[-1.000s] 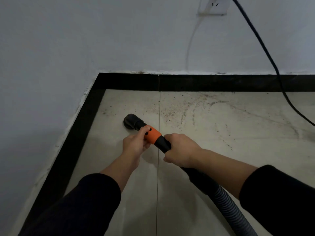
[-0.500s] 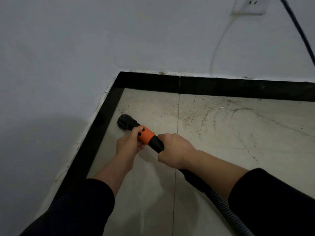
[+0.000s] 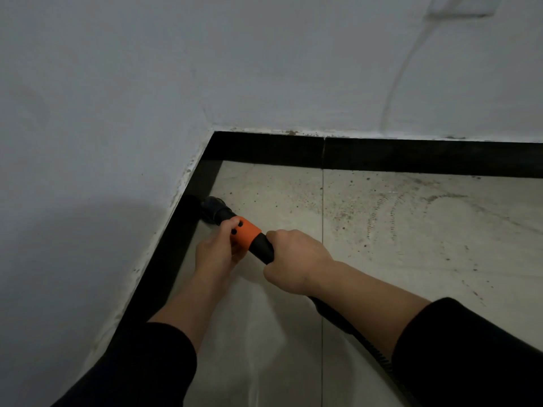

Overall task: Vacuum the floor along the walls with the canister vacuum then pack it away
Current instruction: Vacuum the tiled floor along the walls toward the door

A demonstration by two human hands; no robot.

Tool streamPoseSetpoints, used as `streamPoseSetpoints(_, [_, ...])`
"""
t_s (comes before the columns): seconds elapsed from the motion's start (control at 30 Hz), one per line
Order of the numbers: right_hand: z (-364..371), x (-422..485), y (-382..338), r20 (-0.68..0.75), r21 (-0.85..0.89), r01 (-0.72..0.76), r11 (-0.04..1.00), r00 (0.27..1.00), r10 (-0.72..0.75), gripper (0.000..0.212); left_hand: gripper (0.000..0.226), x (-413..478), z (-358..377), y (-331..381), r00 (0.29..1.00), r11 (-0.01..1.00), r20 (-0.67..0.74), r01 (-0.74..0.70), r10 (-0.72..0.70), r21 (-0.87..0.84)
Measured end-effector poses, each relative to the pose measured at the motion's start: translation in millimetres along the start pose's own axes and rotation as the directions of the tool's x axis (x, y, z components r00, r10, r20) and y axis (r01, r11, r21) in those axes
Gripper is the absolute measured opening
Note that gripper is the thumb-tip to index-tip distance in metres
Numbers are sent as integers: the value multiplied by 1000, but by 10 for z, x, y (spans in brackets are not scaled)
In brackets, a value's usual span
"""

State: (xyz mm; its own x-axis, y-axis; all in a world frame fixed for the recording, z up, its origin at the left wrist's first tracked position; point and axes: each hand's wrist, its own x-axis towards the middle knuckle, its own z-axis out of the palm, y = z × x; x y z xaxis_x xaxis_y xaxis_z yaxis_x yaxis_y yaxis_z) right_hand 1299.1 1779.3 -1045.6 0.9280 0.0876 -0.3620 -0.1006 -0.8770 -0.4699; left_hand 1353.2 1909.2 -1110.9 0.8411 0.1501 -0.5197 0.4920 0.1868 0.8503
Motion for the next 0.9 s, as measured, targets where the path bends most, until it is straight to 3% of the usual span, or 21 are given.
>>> streamPoseSetpoints(0.1, [-20, 36, -9, -5, 9, -3, 1000, 1000, 3, 16, 15, 49, 19, 18, 1000, 1000, 0, -8, 8, -13])
streamPoseSetpoints(0.33, [-23, 116, -12, -38, 15, -1, 1000, 999, 2, 18, 36, 243, 32, 8, 1000, 1000, 10, -25, 25, 6])
streamPoseSetpoints(0.57, [-12, 232, -10, -68, 53, -14, 998, 998, 17, 20, 32, 410, 74, 36, 999, 999, 20, -47, 47, 22])
streamPoseSetpoints(0.9, [6, 230, -53, -82, 48, -12, 999, 996, 16, 31, 43, 446, 110, 42, 999, 999, 20, -28, 29, -26])
